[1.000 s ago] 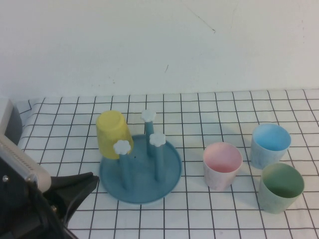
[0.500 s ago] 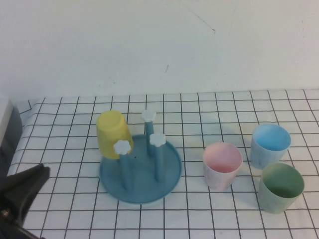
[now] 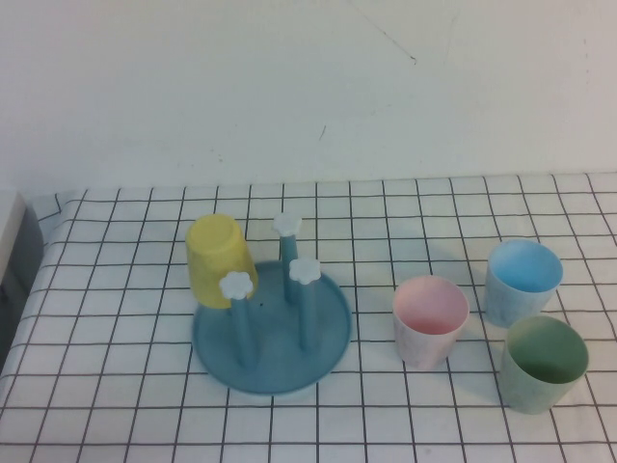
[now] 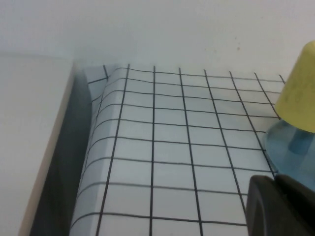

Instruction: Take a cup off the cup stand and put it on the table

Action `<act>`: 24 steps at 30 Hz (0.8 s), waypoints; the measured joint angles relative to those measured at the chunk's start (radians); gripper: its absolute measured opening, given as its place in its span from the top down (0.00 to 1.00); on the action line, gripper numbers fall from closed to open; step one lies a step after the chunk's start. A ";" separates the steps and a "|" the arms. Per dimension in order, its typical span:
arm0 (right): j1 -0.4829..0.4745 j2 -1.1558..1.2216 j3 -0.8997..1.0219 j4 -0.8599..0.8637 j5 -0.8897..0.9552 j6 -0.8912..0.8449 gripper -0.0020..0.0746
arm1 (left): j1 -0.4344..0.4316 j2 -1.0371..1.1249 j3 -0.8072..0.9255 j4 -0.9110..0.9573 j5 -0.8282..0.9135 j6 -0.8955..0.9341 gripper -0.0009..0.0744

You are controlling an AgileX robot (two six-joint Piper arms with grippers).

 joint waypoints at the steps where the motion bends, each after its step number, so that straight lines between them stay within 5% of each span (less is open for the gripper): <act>1: 0.000 0.000 0.000 0.000 0.000 0.000 0.98 | 0.011 -0.028 0.002 -0.012 0.023 -0.001 0.99; 7: 0.000 0.000 0.000 0.000 0.004 0.000 0.98 | 0.022 -0.160 0.002 -0.044 0.219 -0.002 0.99; 24: 0.000 0.000 0.001 0.002 0.042 0.000 0.98 | 0.022 -0.167 0.000 -0.077 0.235 0.126 0.99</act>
